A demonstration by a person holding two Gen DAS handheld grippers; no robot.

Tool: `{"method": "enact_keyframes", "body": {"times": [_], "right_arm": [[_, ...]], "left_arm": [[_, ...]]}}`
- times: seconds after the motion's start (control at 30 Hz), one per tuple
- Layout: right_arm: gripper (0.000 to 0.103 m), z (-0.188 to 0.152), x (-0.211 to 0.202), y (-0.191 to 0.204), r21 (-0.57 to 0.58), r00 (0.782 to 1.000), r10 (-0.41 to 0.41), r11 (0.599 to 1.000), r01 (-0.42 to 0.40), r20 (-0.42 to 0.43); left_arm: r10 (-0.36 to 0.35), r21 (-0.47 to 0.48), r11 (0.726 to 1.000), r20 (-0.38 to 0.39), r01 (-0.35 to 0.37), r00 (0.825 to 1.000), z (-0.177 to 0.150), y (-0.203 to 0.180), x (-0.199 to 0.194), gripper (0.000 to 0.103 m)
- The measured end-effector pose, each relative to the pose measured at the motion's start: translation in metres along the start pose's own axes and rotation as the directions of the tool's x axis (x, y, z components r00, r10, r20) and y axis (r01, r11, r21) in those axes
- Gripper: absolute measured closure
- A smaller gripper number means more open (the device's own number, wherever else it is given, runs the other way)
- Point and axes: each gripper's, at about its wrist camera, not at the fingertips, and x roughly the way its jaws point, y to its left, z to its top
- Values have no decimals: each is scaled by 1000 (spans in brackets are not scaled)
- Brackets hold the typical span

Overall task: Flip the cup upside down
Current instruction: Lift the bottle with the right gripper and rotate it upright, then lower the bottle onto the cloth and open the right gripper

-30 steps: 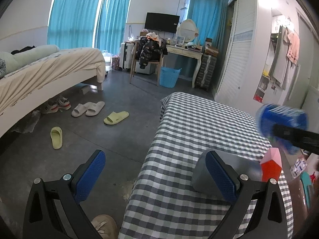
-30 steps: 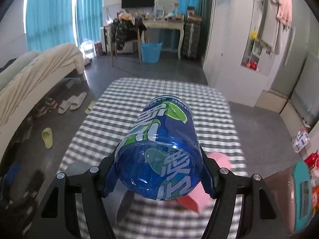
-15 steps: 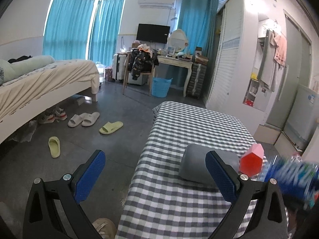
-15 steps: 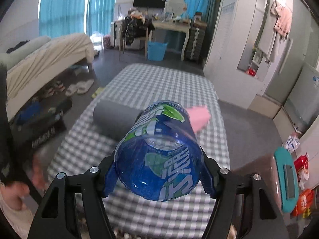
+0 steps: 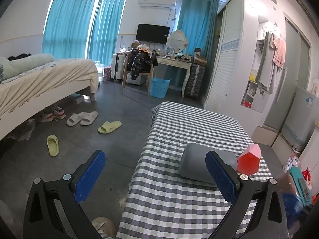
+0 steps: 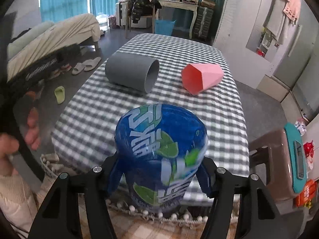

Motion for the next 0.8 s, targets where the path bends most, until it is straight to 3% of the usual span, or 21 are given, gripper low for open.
{"method": "enact_keyframes", "body": {"times": [0.17, 0.3, 0.43, 0.57, 0.63, 0.8], "right_arm": [[40, 25, 43, -12, 62, 997, 36, 998, -31, -75], [40, 29, 59, -19, 83, 996, 29, 996, -22, -87], [40, 28, 56, -20, 77, 998, 40, 996, -37, -38], [20, 24, 32, -27, 76, 997, 41, 996, -46, 64], [16, 20, 20, -36, 83, 994, 50, 995, -58, 100], [16, 15, -10, -63, 99, 977, 16, 994, -38, 211]], "left_arm": [[8, 16, 1000, -10, -8, 1000, -1, 0, 3, 0], [10, 26, 1000, -22, -9, 1000, -2, -1, 7, 0], [19, 47, 999, -32, -18, 999, -4, -6, 9, 0], [19, 81, 997, -40, -16, 999, -8, -16, 6, 0], [33, 106, 994, -35, -29, 999, -12, -21, 1, 0], [28, 108, 994, -64, -21, 998, -25, -38, -15, 0]]}}
